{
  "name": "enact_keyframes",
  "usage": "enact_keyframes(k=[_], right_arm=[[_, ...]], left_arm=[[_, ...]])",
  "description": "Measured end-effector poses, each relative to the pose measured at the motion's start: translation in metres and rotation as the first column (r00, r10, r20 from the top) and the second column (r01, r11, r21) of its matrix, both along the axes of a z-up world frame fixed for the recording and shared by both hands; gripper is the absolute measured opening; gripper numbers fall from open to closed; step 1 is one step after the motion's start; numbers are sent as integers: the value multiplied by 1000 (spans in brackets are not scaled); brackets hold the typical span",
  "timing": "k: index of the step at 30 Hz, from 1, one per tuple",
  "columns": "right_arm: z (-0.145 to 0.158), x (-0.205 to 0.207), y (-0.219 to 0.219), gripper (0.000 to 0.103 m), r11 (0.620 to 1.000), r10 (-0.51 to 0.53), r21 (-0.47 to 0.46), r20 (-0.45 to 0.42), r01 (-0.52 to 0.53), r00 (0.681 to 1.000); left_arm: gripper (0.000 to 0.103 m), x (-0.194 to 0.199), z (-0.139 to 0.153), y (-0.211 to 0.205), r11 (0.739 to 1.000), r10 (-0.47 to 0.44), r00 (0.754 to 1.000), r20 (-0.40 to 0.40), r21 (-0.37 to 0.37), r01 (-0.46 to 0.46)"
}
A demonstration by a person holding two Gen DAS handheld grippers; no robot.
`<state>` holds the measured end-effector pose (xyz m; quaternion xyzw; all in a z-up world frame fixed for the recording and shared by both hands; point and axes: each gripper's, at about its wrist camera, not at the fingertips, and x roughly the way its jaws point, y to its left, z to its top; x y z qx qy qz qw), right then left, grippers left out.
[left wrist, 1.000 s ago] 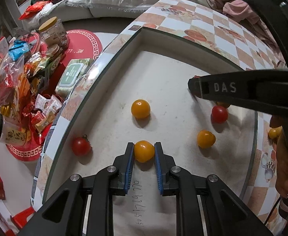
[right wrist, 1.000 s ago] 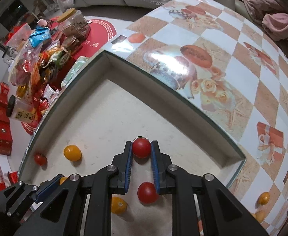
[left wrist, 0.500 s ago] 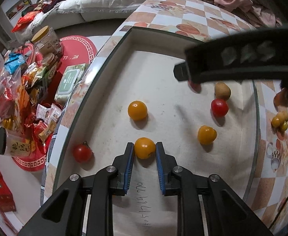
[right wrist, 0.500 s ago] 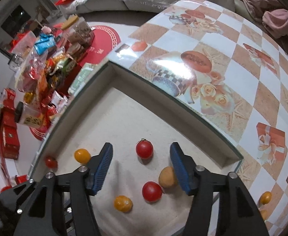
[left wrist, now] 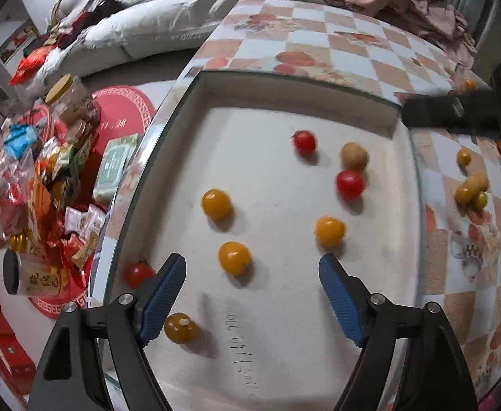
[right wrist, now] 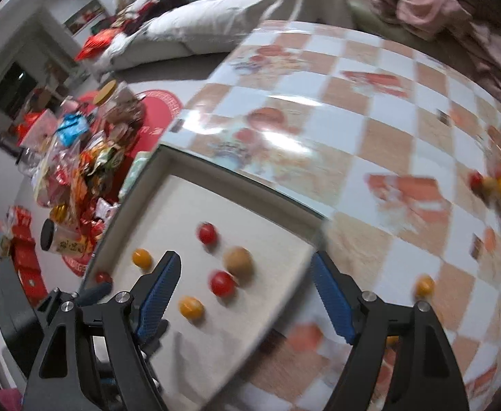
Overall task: Organize fruits
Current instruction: 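Move both open tools back to the cluster of yellow and brown fruit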
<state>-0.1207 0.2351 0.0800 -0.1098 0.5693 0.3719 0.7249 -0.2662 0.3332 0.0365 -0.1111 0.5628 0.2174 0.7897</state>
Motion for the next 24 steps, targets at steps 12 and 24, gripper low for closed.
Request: enact_keyframes(k=[12, 24], right_arm=[[-16, 9, -144, 81, 944, -305, -133, 10, 303, 952], [-42, 26, -183, 81, 942, -298, -160, 15, 297, 954]], left_arm=[[81, 48, 39, -69, 971, -236, 967, 95, -11, 238], [81, 85, 19, -136, 952, -306, 951, 38, -22, 307]])
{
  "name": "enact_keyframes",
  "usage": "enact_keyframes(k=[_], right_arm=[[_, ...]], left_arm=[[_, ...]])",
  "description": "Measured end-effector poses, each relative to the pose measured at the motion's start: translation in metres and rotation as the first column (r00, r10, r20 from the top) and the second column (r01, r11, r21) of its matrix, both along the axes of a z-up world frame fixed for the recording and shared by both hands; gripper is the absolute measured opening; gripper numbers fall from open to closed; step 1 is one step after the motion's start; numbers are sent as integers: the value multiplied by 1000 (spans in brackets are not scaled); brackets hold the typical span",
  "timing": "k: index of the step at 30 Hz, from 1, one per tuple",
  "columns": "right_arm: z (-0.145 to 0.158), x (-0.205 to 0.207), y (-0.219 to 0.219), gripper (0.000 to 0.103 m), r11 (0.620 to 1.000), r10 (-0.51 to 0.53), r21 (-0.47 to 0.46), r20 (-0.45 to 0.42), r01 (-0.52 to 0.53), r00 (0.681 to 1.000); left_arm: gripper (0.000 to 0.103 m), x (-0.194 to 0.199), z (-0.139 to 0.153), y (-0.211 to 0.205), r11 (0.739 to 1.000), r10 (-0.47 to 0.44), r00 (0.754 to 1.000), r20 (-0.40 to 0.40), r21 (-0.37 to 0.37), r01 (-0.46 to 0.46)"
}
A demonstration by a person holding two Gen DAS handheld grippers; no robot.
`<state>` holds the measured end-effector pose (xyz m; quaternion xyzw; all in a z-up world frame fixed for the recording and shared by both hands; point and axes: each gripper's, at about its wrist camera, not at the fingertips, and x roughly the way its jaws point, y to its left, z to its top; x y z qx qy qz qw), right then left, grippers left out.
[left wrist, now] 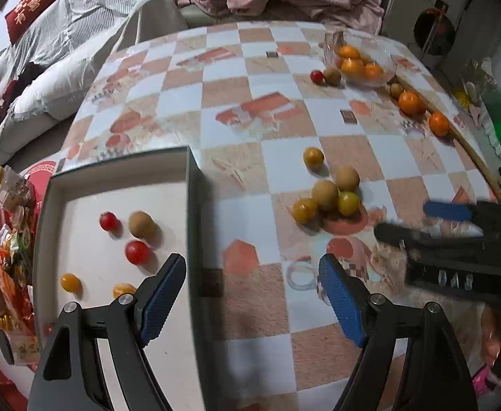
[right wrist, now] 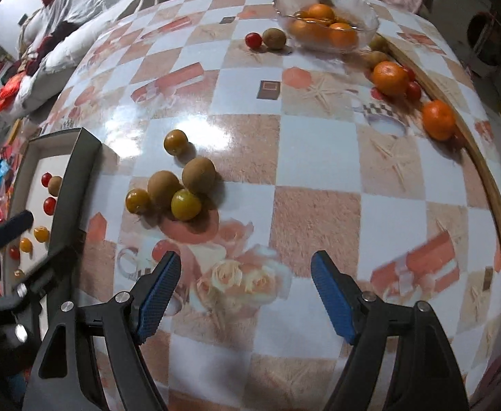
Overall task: Organize fruits
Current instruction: 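Move both open tools back to the cluster of yellow and brown fruit, then grasp a brown round fruit with the right tool while the left tool grasps a yellow tomato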
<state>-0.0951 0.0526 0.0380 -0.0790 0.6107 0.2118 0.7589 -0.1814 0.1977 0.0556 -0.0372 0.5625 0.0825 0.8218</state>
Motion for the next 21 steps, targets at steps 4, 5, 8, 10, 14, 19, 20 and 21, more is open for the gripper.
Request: enact_keyframes(k=[4, 5, 8, 10, 14, 19, 20, 21], right_arm=[[-6, 14, 5, 81, 999, 27, 23, -6, -27, 1000], [-7, 17, 8, 78, 999, 45, 26, -7, -45, 999], [-12, 25, 14, 69, 997, 73, 41, -18, -72, 997], [-11, 30, 16, 69, 995, 75, 61, -18, -74, 997], [-9, 41, 22, 64, 992, 79, 102, -33, -75, 996], [-14, 49, 30, 63, 990, 76, 124, -62, -68, 995], [-15, 50, 31, 61, 989, 76, 130, -68, -66, 995], [-15, 51, 34, 60, 988, 77, 136, -72, -66, 994]], left_arm=[[81, -2, -9, -7, 1000, 23, 999, -27, -1, -23], [81, -2, -11, -8, 1000, 31, 999, -32, -2, -31], [81, 1, -17, -11, 999, 47, 998, -40, -3, -47], [81, 3, -20, -11, 998, 56, 998, -42, -5, -57], [81, 9, -24, -11, 997, 81, 996, -45, -10, -82], [81, 17, -28, -10, 995, 101, 994, -42, -17, -102], [81, 18, -28, -10, 995, 102, 994, -40, -16, -102], [81, 20, -28, -10, 995, 102, 994, -39, -17, -103]])
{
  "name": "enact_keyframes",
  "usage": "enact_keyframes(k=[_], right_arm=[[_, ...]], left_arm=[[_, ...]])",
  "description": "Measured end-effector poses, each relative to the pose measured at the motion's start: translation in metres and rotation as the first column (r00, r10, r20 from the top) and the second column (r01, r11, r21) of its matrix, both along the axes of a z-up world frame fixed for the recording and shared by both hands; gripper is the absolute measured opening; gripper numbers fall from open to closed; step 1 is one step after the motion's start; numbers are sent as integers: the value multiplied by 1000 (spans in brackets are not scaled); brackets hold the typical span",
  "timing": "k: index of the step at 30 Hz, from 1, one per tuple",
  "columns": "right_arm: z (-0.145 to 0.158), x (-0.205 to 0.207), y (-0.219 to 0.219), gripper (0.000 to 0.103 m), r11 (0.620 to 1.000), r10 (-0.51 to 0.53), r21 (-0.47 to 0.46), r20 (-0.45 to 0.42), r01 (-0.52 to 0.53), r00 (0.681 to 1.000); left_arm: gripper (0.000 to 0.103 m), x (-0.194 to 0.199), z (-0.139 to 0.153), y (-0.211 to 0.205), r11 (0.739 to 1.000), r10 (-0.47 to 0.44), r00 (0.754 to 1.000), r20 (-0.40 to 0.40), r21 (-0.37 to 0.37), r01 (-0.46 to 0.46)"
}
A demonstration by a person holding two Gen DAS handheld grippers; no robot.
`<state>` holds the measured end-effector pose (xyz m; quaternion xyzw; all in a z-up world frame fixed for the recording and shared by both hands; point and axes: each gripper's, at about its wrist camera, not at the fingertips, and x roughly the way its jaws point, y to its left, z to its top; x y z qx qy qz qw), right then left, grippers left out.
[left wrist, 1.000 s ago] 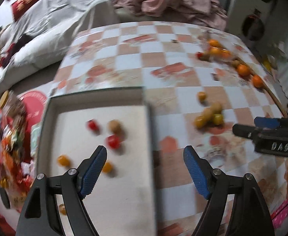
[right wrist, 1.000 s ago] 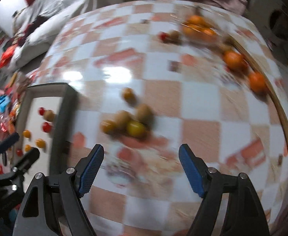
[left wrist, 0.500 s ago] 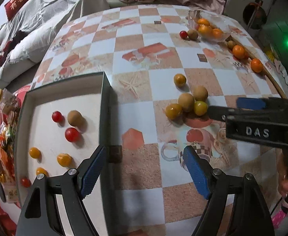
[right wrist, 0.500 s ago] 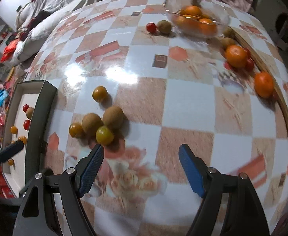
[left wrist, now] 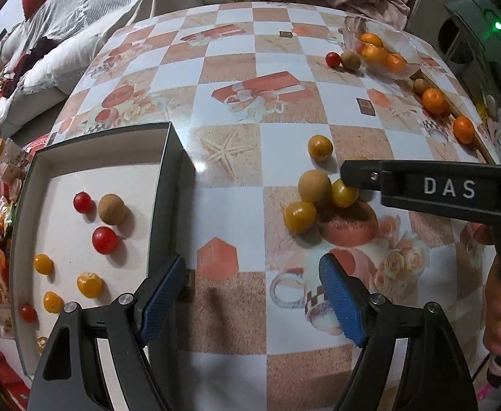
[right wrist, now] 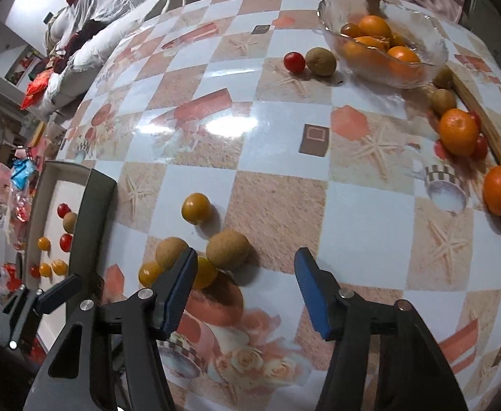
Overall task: Organize fruits
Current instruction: 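Grasp a brown round fruit with the right tool while the left tool grasps a yellow tomato, then carry both held fruits over the white tray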
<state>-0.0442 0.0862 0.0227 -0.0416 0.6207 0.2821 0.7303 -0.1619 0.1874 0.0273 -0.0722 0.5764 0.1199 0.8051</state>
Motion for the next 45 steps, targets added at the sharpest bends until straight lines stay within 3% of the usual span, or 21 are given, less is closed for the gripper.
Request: enact_keyframes(k=[5, 9, 10, 20, 23, 26, 29, 33, 37, 45], right_arm=[[-1, 1, 5, 38, 999, 8, 49, -46, -5, 999], [2, 3, 1, 34, 999, -3, 43, -36, 4, 999], [2, 3, -4, 29, 999, -10, 33, -32, 11, 999], [5, 9, -32, 30, 1000, -20, -4, -7, 20, 1000], [2, 11, -29, 30, 1000, -14, -9, -8, 14, 1000], [-3, 10, -23, 30, 1000, 9, -27, 5, -9, 1000], [-2, 10, -22, 28, 999, 19, -26, 15, -19, 1000], [-2, 12, -31, 28, 1000, -5, -18, 12, 5, 1000], [0, 11, -43, 28, 1000, -29, -3, -3, 29, 1000], [6, 1, -59, 28, 999, -27, 16, -10, 28, 1000]], left_arm=[[81, 5, -2, -1, 1000, -3, 1000, 3, 6, 3], [81, 10, -4, 0, 1000, 6, 1000, 1, 1, -6], [81, 12, -5, 1, 1000, 8, 1000, 2, -4, -8], [80, 33, -14, -3, 1000, 0, 1000, 1, -20, 0], [63, 36, -18, -5, 1000, -8, 1000, -14, -21, 7], [62, 37, -19, -5, 1000, -2, 1000, -16, -23, 2], [54, 38, -18, -7, 1000, -3, 1000, -11, -28, 2], [23, 41, -16, -11, 997, -34, 999, 2, -62, 34], [23, 38, -13, -11, 994, -27, 1000, 6, -104, 27], [23, 32, -2, -11, 994, -3, 1000, 8, -105, 4]])
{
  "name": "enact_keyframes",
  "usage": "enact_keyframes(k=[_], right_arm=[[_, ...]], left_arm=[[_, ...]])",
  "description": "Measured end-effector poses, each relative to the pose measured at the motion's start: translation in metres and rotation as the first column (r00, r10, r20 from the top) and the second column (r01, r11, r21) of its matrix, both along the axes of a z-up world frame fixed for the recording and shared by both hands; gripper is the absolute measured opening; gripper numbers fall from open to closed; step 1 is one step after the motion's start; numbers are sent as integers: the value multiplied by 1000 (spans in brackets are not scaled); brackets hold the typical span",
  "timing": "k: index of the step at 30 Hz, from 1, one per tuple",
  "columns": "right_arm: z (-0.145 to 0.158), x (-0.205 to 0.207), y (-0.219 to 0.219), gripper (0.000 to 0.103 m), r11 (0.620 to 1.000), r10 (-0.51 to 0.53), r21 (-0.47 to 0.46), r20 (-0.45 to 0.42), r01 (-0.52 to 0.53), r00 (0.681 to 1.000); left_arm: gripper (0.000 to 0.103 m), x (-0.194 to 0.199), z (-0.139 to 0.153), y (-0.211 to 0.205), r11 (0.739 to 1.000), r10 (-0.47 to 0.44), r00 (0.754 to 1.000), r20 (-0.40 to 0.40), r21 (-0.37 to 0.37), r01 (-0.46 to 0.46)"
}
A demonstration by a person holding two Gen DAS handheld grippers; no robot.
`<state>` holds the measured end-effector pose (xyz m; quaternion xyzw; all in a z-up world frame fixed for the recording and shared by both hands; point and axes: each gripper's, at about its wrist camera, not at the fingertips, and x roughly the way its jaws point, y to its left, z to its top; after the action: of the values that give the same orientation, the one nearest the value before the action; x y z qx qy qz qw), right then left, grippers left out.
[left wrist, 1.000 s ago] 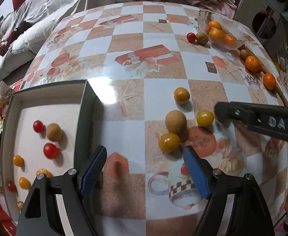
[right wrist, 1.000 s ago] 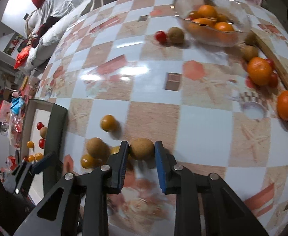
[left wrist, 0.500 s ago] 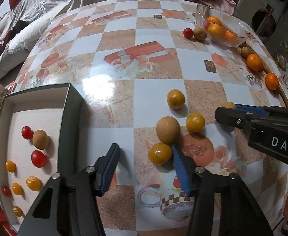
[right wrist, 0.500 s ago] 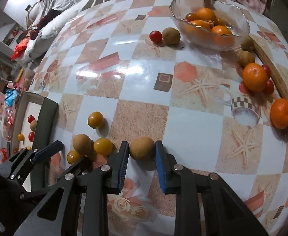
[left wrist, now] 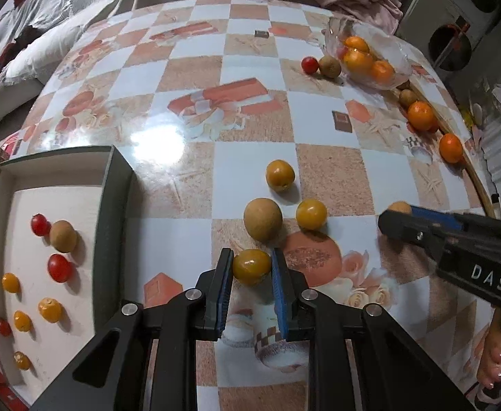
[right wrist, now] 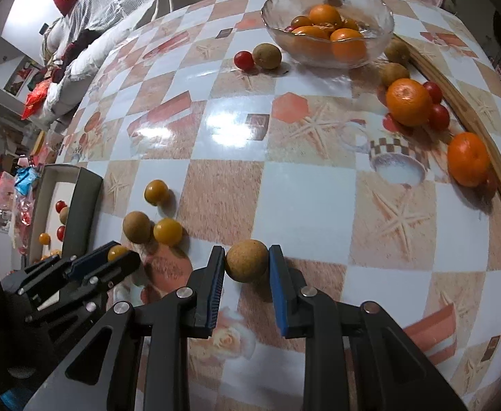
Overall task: Organize fruits
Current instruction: 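Carry both held fruits over the white tray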
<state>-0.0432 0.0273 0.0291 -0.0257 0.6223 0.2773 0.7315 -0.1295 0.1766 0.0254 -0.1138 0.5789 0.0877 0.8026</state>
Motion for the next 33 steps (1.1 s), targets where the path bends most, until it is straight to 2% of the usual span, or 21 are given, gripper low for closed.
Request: enact_keyframes(k=[9, 17, 25, 33], right_arm=[[17, -10, -6, 28, 998, 62, 2, 19, -63, 998], [34, -27, 13, 28, 989, 150, 11, 25, -150, 988], [47, -60, 70, 28, 974, 220, 50, 38, -221, 975], [55, -102, 139, 28, 953, 295, 65, 35, -296, 955]], left_arm=[[23, -22, 32, 2, 998, 56, 998, 41, 7, -56], [23, -77, 55, 25, 984, 176, 982, 65, 11, -177], [23, -135, 62, 74, 962, 269, 960, 73, 24, -271], [23, -178, 43, 117, 950, 311, 950, 32, 32, -312]])
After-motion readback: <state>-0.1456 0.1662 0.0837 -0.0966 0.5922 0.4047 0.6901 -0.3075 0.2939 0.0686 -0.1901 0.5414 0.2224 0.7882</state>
